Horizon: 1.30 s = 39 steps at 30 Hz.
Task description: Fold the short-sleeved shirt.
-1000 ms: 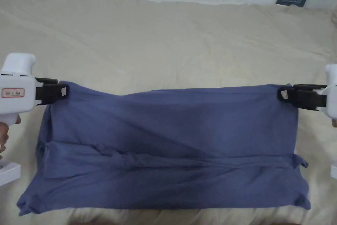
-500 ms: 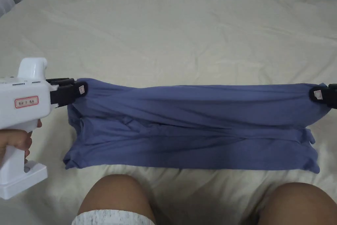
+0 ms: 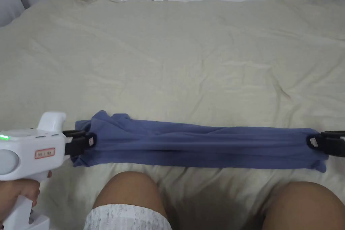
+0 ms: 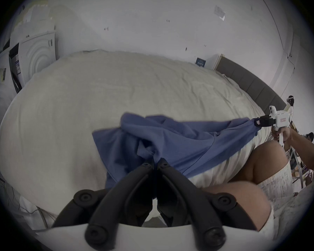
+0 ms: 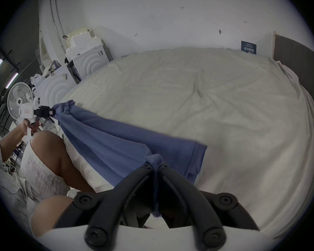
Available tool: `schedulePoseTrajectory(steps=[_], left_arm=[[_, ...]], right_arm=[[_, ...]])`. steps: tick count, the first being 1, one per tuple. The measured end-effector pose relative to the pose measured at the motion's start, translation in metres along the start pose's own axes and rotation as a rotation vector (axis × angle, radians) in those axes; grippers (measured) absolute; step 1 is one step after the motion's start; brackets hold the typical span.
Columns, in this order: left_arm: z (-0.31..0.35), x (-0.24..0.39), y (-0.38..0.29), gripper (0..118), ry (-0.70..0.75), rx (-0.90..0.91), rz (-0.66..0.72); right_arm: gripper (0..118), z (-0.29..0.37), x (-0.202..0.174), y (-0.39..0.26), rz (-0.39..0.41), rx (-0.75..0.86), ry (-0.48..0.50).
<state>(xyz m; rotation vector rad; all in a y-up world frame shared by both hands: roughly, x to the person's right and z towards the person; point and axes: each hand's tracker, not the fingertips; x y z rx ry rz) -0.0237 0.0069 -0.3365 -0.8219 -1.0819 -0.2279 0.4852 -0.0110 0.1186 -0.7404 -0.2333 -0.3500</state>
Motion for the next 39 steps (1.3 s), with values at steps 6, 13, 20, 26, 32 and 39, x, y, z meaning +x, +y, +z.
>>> schedulePoseTrajectory(steps=[6,13,20,26,32,39], left_arm=[[-0.021,0.001,-0.021,3,0.057,-0.095,-0.021],[0.005,-0.024,-0.041,90,0.113,-0.125,-0.041],[0.08,-0.067,-0.037,69,0.133,-0.02,0.081],[0.051,-0.068,-0.022,0,0.038,-0.006,0.129],[0.005,-0.094,-0.006,0,-0.077,-0.053,0.223],[-0.031,-0.156,0.004,0,-0.406,-0.121,0.39]], right_arm=[[4,-0.026,-0.005,-0.013,0.021,-0.065,-0.052],[112,0.003,-0.011,0.002,0.065,-0.089,-0.161],[53,0.086,-0.073,0.059,0.257,0.076,-0.113],[0,0.064,-0.14,0.085,0.306,0.102,-0.102],[0,0.023,-0.195,0.087,0.324,0.077,0.03],[0,-0.023,-0.204,0.082,0.32,0.024,0.118]])
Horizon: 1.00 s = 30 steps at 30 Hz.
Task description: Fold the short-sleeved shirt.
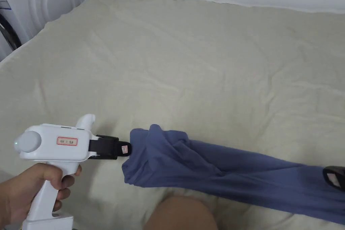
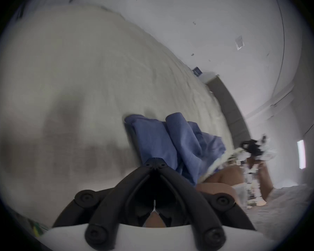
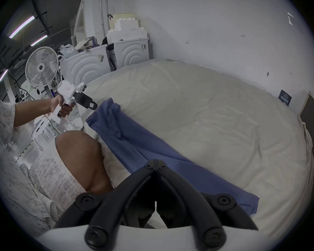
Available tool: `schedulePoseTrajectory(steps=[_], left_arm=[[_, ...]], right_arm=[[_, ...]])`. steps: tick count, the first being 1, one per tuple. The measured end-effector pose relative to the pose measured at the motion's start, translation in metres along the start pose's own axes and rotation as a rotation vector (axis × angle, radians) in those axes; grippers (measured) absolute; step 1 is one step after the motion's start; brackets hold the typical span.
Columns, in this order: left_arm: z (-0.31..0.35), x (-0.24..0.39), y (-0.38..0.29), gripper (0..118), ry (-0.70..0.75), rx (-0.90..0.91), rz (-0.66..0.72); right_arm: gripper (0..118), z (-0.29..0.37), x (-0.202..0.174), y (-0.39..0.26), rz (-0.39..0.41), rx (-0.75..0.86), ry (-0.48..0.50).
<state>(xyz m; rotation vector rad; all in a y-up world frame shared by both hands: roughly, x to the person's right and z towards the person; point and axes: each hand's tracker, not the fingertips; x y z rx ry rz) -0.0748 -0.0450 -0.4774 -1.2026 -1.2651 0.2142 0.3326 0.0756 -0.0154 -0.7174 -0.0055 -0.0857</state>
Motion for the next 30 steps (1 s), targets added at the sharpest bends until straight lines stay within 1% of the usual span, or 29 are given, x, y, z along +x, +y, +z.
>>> schedulePoseTrajectory(steps=[1,2,3,4,5,6,7,8,9,11,13,14,15,16,18,20,22,26,27,28,29,30], left_arm=[[-0.002,-0.01,0.003,1,-0.051,-0.038,0.031],[-0.002,-0.015,0.004,17,-0.066,-0.029,0.051],[-0.003,-0.023,0.005,57,-0.08,-0.033,0.074],[-0.006,-0.03,0.008,76,-0.085,-0.061,0.072],[-0.008,-0.035,0.009,77,-0.096,-0.071,0.072],[-0.008,-0.036,0.01,77,-0.217,-0.067,0.105],[-0.01,-0.037,0.014,77,-0.253,-0.084,0.131],[-0.013,-0.039,0.017,77,-0.242,-0.1,0.125],[-0.017,-0.043,0.017,77,-0.253,-0.103,0.128],[-0.026,-0.054,0.021,77,-0.325,-0.153,0.173],[-0.034,-0.054,0.022,77,-0.388,-0.153,0.207],[-0.04,-0.055,0.022,77,-0.382,-0.156,0.201],[-0.046,-0.053,0.023,77,-0.414,-0.168,0.178],[-0.054,-0.051,0.023,77,-0.434,-0.175,0.182],[-0.069,-0.042,0.022,77,-0.451,-0.177,0.181],[-0.084,-0.031,0.026,77,-0.45,-0.22,0.164],[-0.092,-0.024,0.025,77,-0.458,-0.208,0.152],[-0.095,-0.012,0.027,76,-0.384,-0.205,0.078],[-0.095,-0.009,0.027,72,-0.366,-0.204,0.054],[-0.094,-0.006,0.026,64,-0.322,-0.205,0.023],[-0.092,-0.005,0.027,49,-0.27,-0.197,0.012],[-0.09,-0.002,0.025,27,-0.216,-0.195,0.006]], right_arm=[[0,-0.007,0.005,-0.003,-0.007,-0.03,-0.02],[0,-0.013,0.008,-0.004,-0.004,-0.053,-0.021],[0,-0.017,0.012,-0.005,-0.002,-0.055,0.001],[0,-0.021,0.015,-0.005,-0.025,-0.05,0.02],[0,-0.026,0.016,-0.003,-0.045,-0.061,0.018],[0,-0.031,0.018,-0.002,-0.048,-0.078,0.014],[0,-0.035,0.021,-0.002,-0.037,-0.08,0.013],[0,-0.039,0.024,-0.002,-0.037,-0.083,0.012],[0,-0.042,0.026,-0.001,-0.056,-0.096,0.016],[0,-0.049,0.032,-0.001,-0.062,-0.105,0.019],[0,-0.055,0.033,0.004,-0.063,-0.121,0.019],[0,-0.057,0.035,0.005,-0.072,-0.126,0.023],[0,-0.06,0.037,0.006,-0.076,-0.126,0.023],[0,-0.062,0.039,0.007,-0.081,-0.126,0.024],[0,-0.067,0.038,0.008,-0.089,-0.127,0.035],[0,-0.07,0.038,0.01,-0.088,-0.124,0.036],[0,-0.071,0.037,0.012,-0.089,-0.125,0.04],[0,-0.068,0.033,0.017,-0.075,-0.11,0.045],[0,-0.066,0.033,0.017,-0.078,-0.106,0.045],[0,-0.065,0.033,0.017,-0.079,-0.099,0.044],[0,-0.065,0.034,0.014,-0.081,-0.096,0.044],[0,-0.064,0.033,0.014,-0.081,-0.095,0.041]])
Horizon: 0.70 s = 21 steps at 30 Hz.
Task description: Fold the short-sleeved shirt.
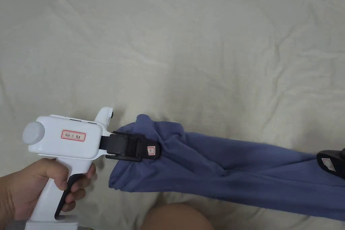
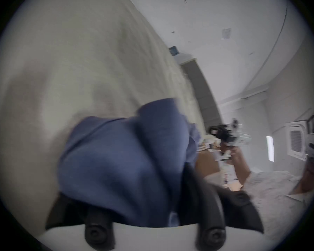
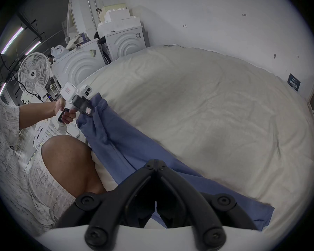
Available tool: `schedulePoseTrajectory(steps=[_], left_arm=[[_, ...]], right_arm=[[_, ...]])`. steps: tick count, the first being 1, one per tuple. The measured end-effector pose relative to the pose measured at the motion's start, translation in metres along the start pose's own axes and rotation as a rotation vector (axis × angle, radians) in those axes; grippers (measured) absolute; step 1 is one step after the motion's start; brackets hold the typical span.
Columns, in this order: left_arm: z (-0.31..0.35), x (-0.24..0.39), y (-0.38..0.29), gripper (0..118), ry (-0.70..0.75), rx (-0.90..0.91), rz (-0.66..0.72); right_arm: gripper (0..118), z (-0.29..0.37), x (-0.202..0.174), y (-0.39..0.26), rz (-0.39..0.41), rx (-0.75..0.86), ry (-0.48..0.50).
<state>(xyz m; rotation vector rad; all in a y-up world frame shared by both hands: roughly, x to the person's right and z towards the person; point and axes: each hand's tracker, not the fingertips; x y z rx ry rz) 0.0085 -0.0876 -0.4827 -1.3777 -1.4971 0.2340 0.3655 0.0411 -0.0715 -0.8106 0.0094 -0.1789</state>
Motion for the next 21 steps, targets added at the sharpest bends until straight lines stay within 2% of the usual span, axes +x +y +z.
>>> schedulePoseTrajectory(steps=[1,3,6,11,14,15,21], left_arm=[[0.001,-0.001,-0.001,25,0.071,0.007,0.002],[0.002,0.004,-0.004,24,0.024,0.005,0.034],[0.002,0.021,-0.004,21,0.127,0.007,-0.053],[0.018,0.029,-0.002,20,0.182,-0.004,-0.054],[0.046,0.027,0.001,20,0.286,0.009,-0.071],[0.058,0.025,0.002,20,0.277,0.006,-0.046],[0.133,0.027,0.008,20,0.533,0.038,-0.011]], right_arm=[[0,0.001,-0.001,-0.001,0.0,0.002,-0.004],[0,0.004,-0.002,-0.003,0.005,0.006,-0.004],[0,0.009,-0.003,-0.004,0.005,0.011,-0.013],[0,0.018,-0.005,-0.004,0.004,0.037,-0.017],[0,0.023,-0.006,-0.003,0.003,0.06,-0.006],[0,0.024,-0.007,-0.002,0.009,0.067,-0.009],[0,0.029,-0.009,-0.002,0.019,0.105,0.01]])
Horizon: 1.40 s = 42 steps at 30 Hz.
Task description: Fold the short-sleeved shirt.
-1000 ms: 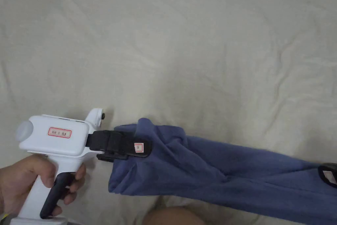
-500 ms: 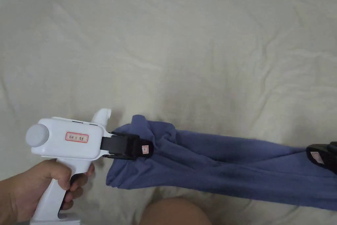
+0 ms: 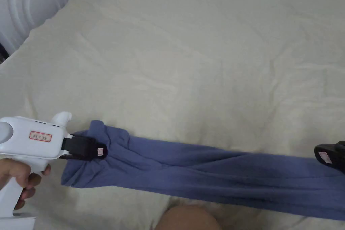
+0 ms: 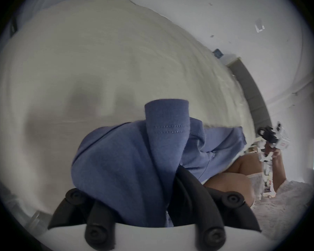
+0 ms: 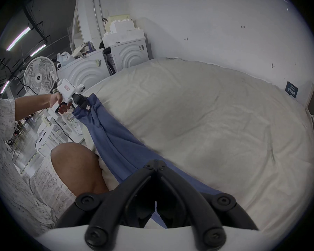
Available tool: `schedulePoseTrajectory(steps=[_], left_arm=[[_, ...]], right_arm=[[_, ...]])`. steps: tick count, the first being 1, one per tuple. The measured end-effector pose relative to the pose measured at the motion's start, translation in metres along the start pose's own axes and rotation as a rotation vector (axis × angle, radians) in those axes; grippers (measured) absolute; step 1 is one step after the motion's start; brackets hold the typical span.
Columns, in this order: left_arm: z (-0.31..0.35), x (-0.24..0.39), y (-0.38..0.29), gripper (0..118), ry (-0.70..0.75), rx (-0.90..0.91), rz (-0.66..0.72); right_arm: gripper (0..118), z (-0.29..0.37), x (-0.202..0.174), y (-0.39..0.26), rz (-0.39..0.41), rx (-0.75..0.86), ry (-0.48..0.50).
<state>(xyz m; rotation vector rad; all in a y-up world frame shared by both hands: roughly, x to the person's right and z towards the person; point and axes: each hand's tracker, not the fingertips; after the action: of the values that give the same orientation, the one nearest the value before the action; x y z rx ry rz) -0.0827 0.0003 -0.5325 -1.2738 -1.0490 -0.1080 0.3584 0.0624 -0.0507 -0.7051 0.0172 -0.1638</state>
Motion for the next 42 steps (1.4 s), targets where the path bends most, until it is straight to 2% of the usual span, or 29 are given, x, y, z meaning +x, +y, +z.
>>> schedulePoseTrajectory(steps=[2,4,6,11,15,18,22,26,27,28,29,30,32,36,42], left_arm=[[0.011,0.012,0.002,20,0.092,-0.014,0.017],[0.019,0.038,0.002,20,0.1,0.012,0.015],[0.021,0.07,0.005,20,0.166,0.012,-0.012],[0.003,0.149,0.006,20,0.219,0.006,-0.063],[-0.027,0.209,0.006,20,0.289,-0.01,-0.145],[-0.058,0.236,0.007,20,0.274,-0.063,-0.15],[-0.103,0.262,0.002,20,0.297,-0.17,-0.217],[-0.142,0.264,0.007,20,0.288,-0.228,-0.174],[-0.148,0.267,0.006,25,0.292,-0.23,-0.174],[-0.153,0.267,0.006,37,0.286,-0.241,-0.174],[-0.155,0.269,0.007,52,0.238,-0.258,-0.156],[-0.156,0.271,0.007,73,0.204,-0.254,-0.14],[-0.156,0.283,0.008,92,0.17,-0.271,-0.157],[-0.149,0.29,0.012,94,0.122,-0.245,-0.142],[-0.093,0.28,0.019,94,-0.152,-0.167,-0.082]], right_arm=[[0,0.002,-0.001,0.0,-0.006,0.022,0.011],[0,0.004,-0.001,-0.002,0.001,0.035,0.018],[0,0.005,0.001,-0.005,-0.006,0.051,0.028],[0,0.016,0.004,-0.013,-0.019,0.083,0.066],[0,0.028,0.01,-0.019,-0.019,0.104,0.07],[0,0.039,0.016,-0.025,-0.039,0.125,0.073],[0,0.053,0.025,-0.034,-0.053,0.146,0.062],[0,0.065,0.032,-0.044,-0.072,0.163,0.045],[0,0.067,0.033,-0.046,-0.079,0.166,0.042],[0,0.069,0.034,-0.048,-0.084,0.166,0.039],[0,0.07,0.035,-0.05,-0.086,0.167,0.036],[0,0.071,0.036,-0.052,-0.088,0.167,0.033],[0,0.072,0.038,-0.055,-0.096,0.165,0.029],[0,0.071,0.041,-0.055,-0.107,0.162,0.023],[0,0.068,0.041,-0.052,-0.116,0.16,0.034]])
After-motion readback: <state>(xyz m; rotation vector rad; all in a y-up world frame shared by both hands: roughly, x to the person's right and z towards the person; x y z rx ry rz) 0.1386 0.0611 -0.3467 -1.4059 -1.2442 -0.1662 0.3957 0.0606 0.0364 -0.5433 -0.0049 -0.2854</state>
